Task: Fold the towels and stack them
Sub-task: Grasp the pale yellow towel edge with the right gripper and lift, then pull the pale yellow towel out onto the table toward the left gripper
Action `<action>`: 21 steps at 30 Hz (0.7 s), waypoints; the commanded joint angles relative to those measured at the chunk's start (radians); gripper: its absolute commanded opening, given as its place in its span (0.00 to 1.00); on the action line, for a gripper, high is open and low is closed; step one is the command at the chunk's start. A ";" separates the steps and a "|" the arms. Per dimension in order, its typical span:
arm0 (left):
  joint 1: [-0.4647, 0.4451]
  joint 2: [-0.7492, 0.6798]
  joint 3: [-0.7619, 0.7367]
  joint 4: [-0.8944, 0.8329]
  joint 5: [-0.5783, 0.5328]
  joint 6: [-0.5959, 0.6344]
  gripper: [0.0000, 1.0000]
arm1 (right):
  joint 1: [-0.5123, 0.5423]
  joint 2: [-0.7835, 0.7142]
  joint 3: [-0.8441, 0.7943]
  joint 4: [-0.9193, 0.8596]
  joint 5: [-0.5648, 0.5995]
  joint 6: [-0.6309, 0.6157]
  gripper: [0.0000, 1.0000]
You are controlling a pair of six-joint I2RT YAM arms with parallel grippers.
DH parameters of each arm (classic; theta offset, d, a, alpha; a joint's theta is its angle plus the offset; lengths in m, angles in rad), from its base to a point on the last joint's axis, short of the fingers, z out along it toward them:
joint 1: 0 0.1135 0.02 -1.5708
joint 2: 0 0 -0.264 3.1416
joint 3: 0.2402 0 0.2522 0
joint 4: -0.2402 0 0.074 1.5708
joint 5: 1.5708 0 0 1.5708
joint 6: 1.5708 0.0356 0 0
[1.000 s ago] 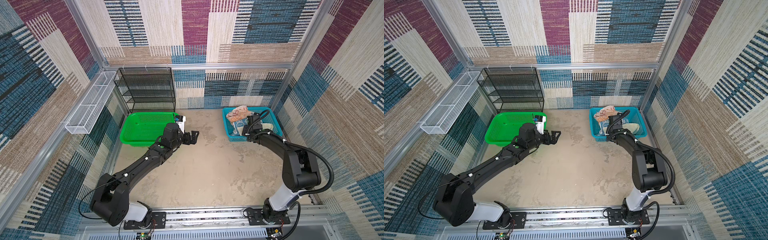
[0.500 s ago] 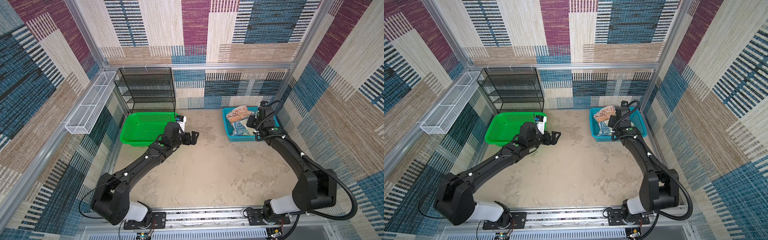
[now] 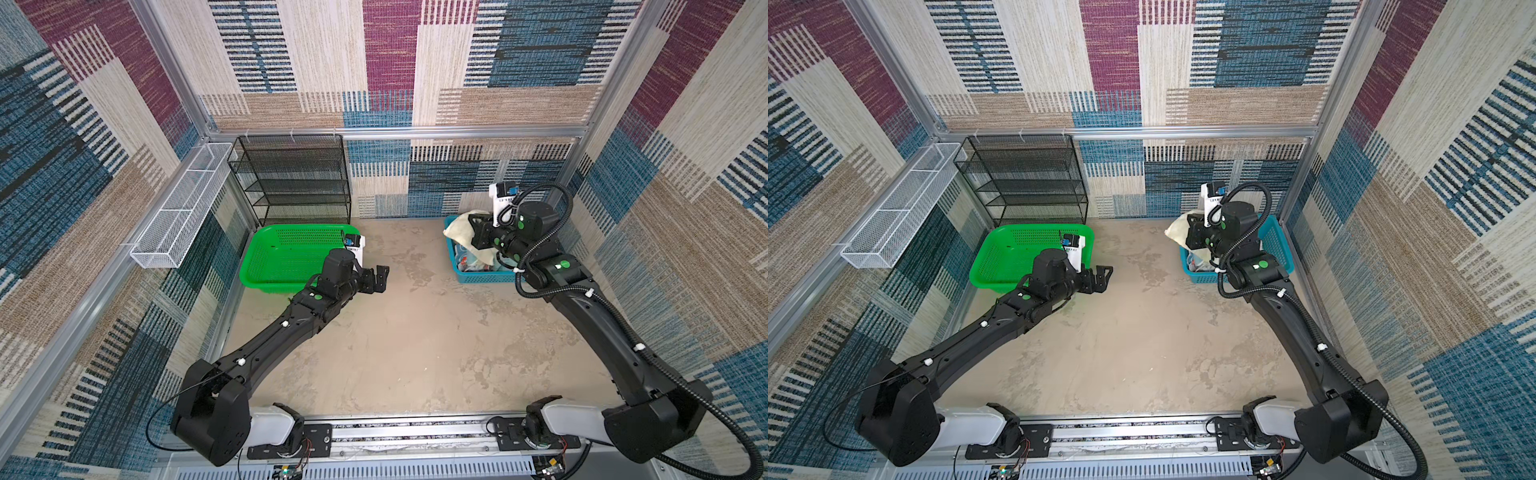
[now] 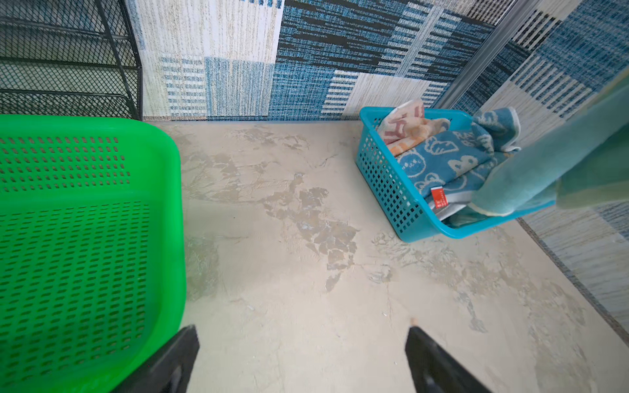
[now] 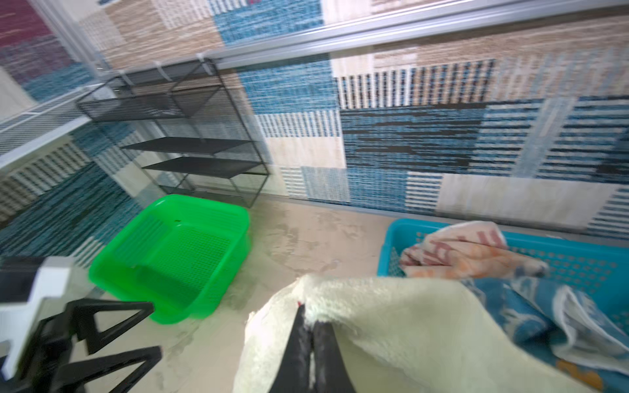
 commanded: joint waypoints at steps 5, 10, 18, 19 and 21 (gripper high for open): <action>0.002 -0.056 -0.035 -0.011 -0.017 0.042 0.99 | 0.069 -0.007 0.007 0.103 -0.290 -0.002 0.00; 0.001 -0.090 -0.056 -0.014 -0.040 0.049 0.99 | 0.141 0.033 0.020 0.140 -0.357 -0.007 0.00; 0.001 -0.171 -0.089 -0.051 -0.039 0.100 0.99 | 0.219 0.161 0.078 0.192 -0.351 0.018 0.00; 0.001 -0.183 -0.097 -0.059 -0.039 0.109 0.98 | 0.221 0.179 0.080 0.202 -0.344 0.029 0.00; 0.001 -0.217 -0.112 -0.085 -0.042 0.131 0.98 | 0.226 0.215 0.080 0.222 -0.336 0.049 0.00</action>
